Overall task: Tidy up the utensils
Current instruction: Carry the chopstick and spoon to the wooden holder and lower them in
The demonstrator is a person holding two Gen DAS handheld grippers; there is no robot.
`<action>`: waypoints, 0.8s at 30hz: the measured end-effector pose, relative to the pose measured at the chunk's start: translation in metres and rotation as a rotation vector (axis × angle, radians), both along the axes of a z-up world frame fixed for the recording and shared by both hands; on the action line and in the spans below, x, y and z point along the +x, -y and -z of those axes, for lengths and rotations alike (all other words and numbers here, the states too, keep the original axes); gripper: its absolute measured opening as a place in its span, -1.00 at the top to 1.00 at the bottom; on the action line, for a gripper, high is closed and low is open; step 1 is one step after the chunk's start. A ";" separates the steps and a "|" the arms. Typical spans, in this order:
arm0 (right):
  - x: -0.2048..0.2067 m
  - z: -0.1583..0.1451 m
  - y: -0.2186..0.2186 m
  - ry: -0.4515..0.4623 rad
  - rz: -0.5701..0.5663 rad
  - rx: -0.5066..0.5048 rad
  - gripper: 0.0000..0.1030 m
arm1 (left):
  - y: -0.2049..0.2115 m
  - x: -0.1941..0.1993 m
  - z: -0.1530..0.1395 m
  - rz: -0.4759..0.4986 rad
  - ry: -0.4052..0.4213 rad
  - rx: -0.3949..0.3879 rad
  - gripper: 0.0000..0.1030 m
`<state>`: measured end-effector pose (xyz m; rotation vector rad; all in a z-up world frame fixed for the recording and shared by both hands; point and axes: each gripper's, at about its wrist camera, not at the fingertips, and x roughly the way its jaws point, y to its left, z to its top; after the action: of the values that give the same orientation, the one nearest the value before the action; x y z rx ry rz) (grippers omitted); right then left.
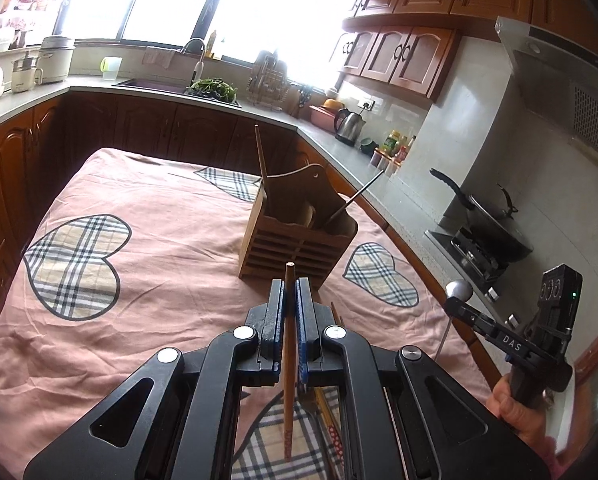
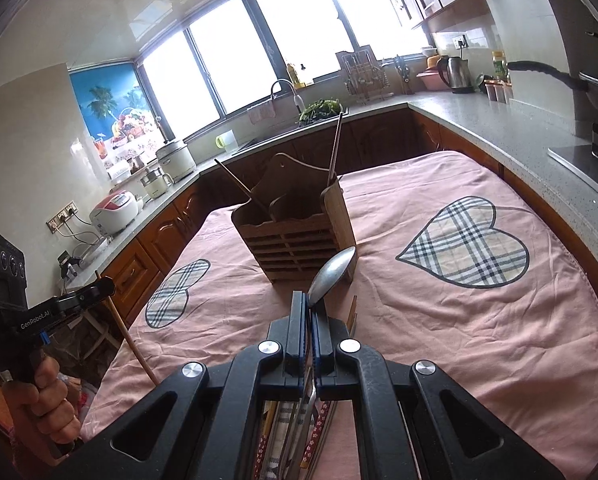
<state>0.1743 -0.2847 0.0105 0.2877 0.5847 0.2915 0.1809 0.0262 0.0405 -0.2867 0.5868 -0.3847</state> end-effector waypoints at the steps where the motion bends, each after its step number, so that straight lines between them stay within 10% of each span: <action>1: 0.001 -0.002 0.000 0.012 0.003 -0.002 0.95 | -0.001 0.001 -0.001 -0.005 0.006 -0.008 0.91; 24: 0.078 -0.066 0.001 0.322 0.107 0.030 0.95 | 0.001 0.075 -0.076 -0.114 0.221 -0.103 0.91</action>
<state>0.2526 -0.2853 0.0763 0.2924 0.2468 0.2372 0.2556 0.0255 0.1163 -0.3697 0.3323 -0.3315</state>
